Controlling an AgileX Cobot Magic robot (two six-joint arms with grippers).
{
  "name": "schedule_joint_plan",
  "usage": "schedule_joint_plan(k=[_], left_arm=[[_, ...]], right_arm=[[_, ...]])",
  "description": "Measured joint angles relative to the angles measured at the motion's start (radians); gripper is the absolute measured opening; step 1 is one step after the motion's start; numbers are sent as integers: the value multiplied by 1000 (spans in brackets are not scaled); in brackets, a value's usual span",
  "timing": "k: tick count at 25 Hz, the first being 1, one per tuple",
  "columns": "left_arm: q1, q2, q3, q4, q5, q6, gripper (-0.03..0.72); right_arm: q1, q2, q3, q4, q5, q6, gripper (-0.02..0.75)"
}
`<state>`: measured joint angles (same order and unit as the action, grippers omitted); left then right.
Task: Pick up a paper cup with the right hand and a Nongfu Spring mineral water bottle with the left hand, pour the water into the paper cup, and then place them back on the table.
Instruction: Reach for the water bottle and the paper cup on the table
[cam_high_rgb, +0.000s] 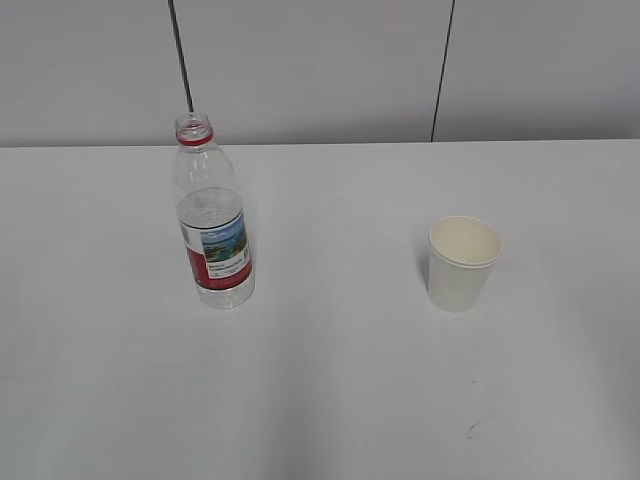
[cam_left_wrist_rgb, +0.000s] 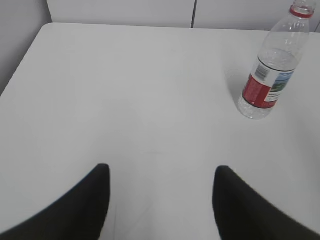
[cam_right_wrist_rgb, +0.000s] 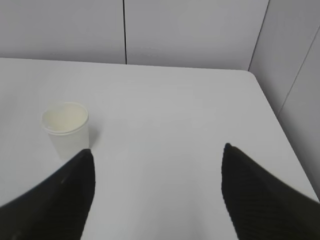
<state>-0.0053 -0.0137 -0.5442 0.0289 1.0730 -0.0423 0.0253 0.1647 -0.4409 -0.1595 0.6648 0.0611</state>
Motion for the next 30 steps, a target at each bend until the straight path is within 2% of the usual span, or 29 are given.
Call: schedule_joint_plan(k=[8,12,14,17,20,22,27,30], left_arm=[[-3,2,0,2,0,0,401],[-39,68,-9,3,-17,0,401],[-50,120,-28,5,-85,11,401],[-52,177,-42,-20,-298,49,401],[-52,237,-38,-127,-437,149,401],[-52,283,-5,-222,-489,262,401],[-52,351,166,-527,-740,555,401],[-52,352,248,-638,-858,656,401]], right_arm=[[0,341,0,-6,-426,0,582],[0,501,27,26,-697,6,582],[0,569,66,50,-833,8,582],[0,661,124,78,-995,17,582],[0,734,176,85,-1089,19,582],[0,779,196,87,-1121,19,582],[0,879,210,90,-1195,21,582],[0,910,210,90,-1279,23,582]])
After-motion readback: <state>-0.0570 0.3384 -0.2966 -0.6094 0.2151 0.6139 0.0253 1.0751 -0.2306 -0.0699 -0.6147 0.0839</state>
